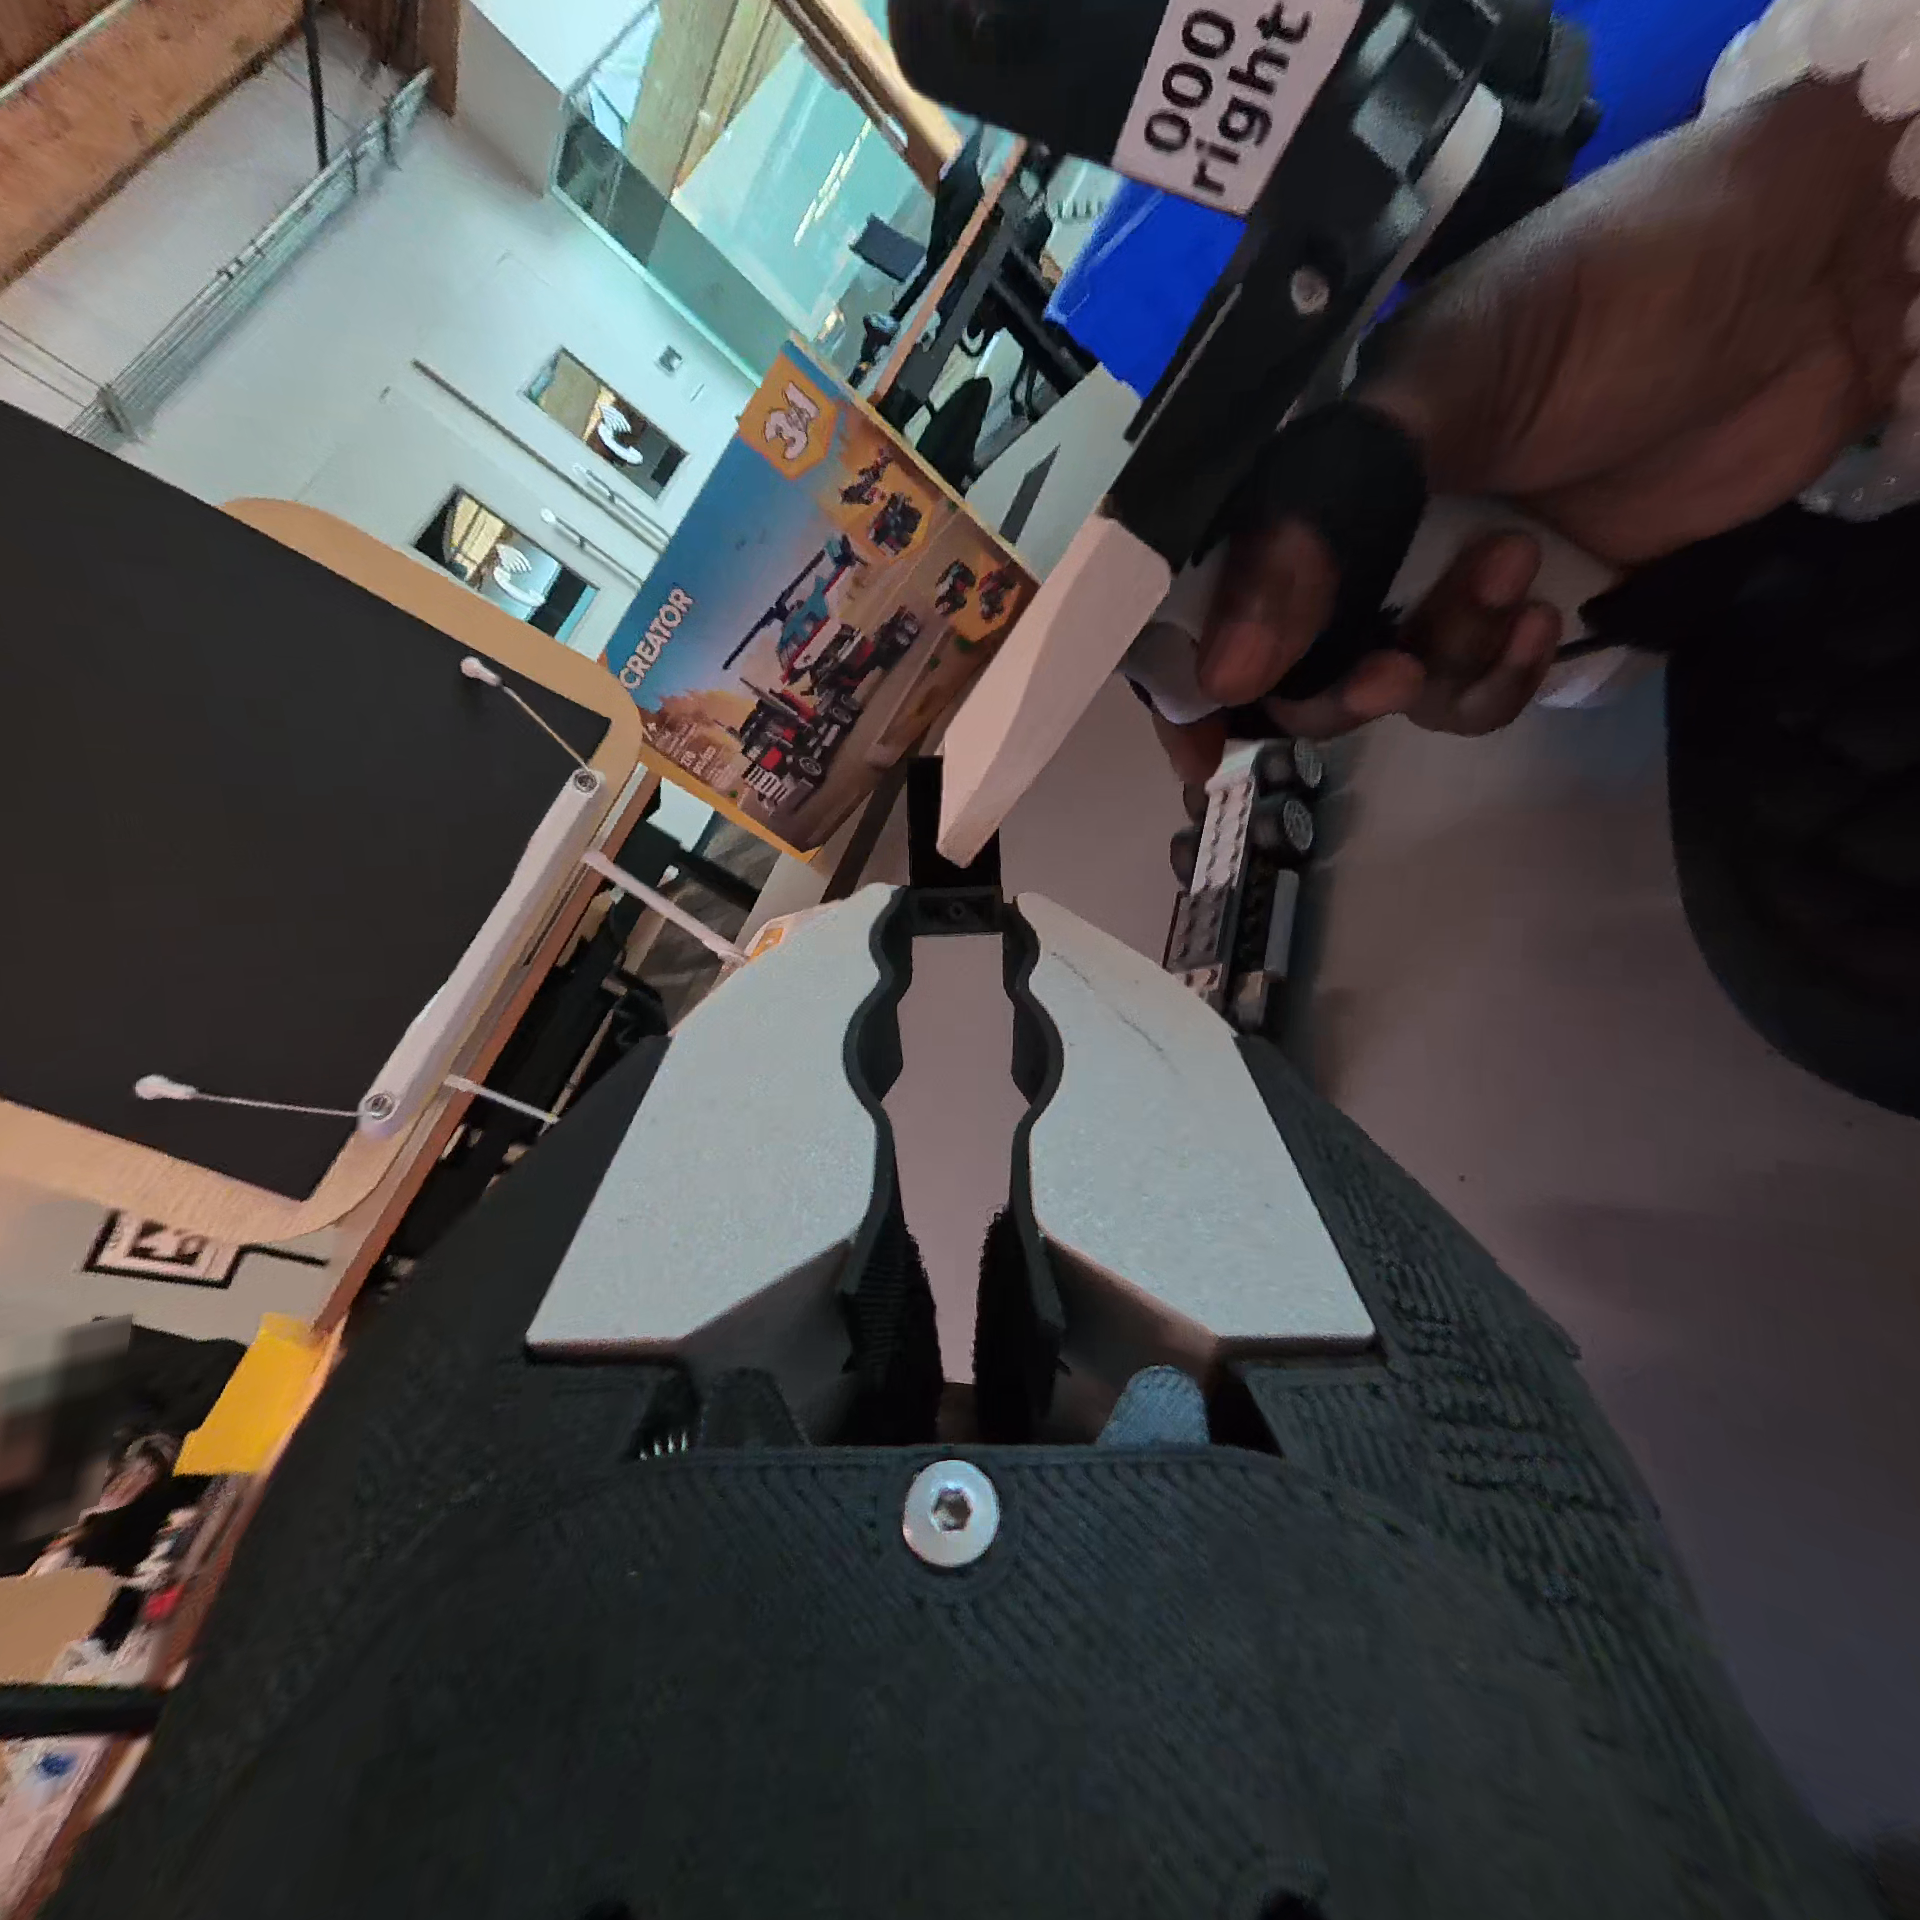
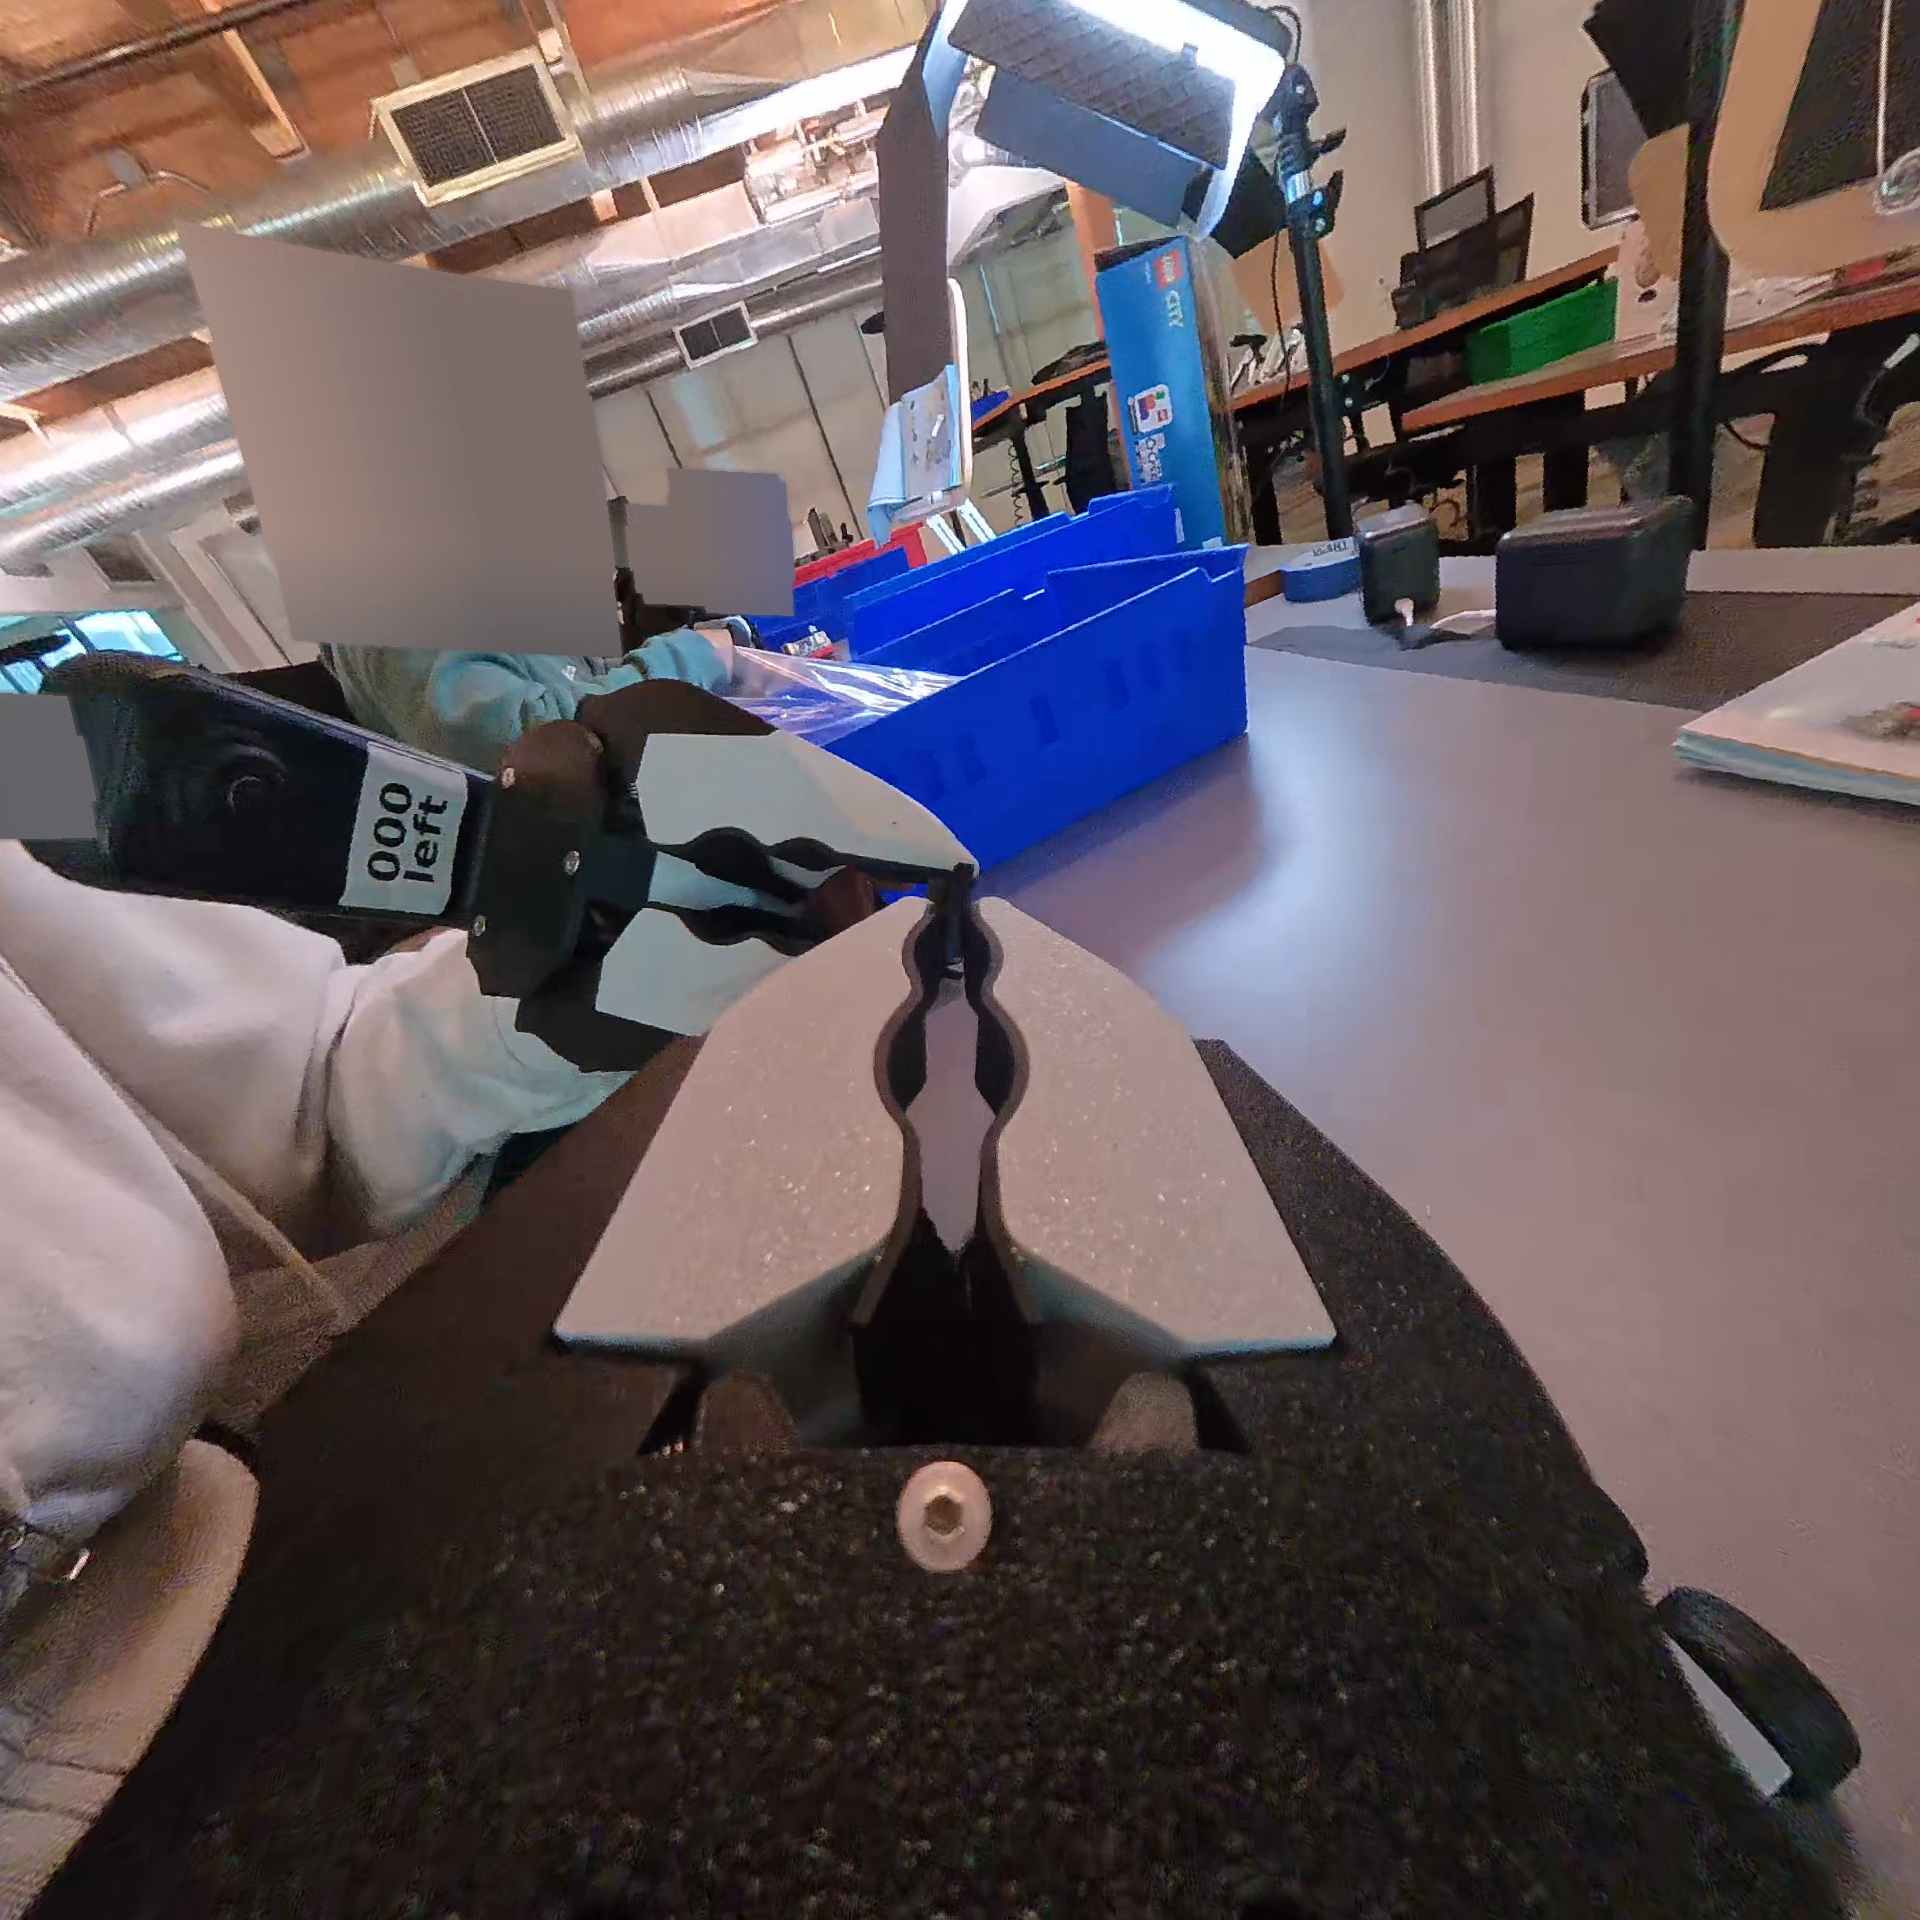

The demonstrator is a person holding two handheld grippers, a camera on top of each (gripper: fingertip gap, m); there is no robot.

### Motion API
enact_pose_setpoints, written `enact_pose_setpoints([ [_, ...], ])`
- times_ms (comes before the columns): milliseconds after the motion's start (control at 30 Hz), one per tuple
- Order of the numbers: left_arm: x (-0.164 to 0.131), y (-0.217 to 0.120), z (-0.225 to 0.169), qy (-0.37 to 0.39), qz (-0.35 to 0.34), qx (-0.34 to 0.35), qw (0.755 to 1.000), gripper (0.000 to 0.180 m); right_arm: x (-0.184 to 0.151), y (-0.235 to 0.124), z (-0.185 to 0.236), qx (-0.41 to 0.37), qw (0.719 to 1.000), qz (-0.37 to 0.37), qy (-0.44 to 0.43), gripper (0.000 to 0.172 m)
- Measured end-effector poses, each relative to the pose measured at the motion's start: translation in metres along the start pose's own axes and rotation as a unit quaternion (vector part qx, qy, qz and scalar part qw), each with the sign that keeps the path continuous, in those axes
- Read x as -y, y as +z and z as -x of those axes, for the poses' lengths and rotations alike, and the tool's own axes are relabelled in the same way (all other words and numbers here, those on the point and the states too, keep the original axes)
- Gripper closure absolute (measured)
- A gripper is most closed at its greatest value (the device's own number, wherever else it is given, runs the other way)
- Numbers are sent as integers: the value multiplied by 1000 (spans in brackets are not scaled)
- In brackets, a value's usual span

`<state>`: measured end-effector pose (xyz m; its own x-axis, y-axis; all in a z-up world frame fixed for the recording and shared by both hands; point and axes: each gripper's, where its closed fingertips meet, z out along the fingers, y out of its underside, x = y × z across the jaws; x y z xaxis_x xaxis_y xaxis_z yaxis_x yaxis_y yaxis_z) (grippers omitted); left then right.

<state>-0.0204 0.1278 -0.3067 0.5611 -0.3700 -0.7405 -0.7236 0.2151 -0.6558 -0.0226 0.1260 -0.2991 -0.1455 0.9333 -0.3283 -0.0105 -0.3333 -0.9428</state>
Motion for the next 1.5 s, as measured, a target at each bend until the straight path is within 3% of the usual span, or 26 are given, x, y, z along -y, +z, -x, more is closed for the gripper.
enact_pose_setpoints([
  [200, 16, -9, 6, -97, -84, -27, 991, 163, 7, 0, 5, -7, 1000, -19, -2, 169],
  [267, 39, -23, 15, -113, -165, -14, 980, 164, -1, -9, -22, -101, 993, 18, -50, 169],
  [367, 51, -42, 47, -161, -210, 43, 963, 164, 17, -22, -27, -99, 994, -40, -36, 169],
  [433, 28, -51, 84, -126, -150, 137, 971, 164, 28, -26, -21, -86, 993, -71, -35, 169],
  [533, -29, -94, 154, -79, 63, 256, 961, 164, 28, -23, -16, -89, 993, -61, -55, 169],
  [600, -76, -136, 174, -167, 205, 261, 928, 163, 26, -18, -12, -81, 993, -56, -58, 169],
  [667, -120, -166, 164, -302, 291, 214, 882, 161, 23, -15, -10, -73, 994, -51, -56, 169],
  [733, -153, -183, 156, -379, 327, 198, 843, 139, 23, -15, -10, -73, 995, -51, -54, 169],
  [800, -170, -190, 152, -398, 338, 197, 830, 132, 24, -17, -12, -75, 994, -56, -48, 169],
  [933, -160, -178, 158, -401, 284, 194, 849, 131, 25, -18, -14, -71, 995, -64, -28, 169],
  [1000, -140, -172, 171, -357, 232, 219, 878, 131, 23, -16, -11, -52, 997, -64, -5, 169],
  [1100, -60, -130, 159, -227, 65, 156, 959, 132, 24, -12, -1, 28, 990, -94, 99, 169],
  [1167, -6, -94, 119, -138, -22, 74, 987, 134, 26, -14, 0, 76, 975, -115, 175, 170],
  [1233, 21, -60, 69, -54, -32, 7, 998, 134, 25, -15, 3, 112, 962, -116, 221, 170],
  [1333, 26, -24, 15, 21, -10, -39, 999, 135, 22, -12, 10, 134, 959, -101, 229, 169],
  [1400, 25, -13, -2, 15, -23, -52, 998, 139, 19, -9, 15, 140, 960, -84, 229, 170],
  [1500, 27, -11, 4, -28, -54, -35, 998, 154, 18, -10, 17, 151, 956, -82, 238, 170],
])
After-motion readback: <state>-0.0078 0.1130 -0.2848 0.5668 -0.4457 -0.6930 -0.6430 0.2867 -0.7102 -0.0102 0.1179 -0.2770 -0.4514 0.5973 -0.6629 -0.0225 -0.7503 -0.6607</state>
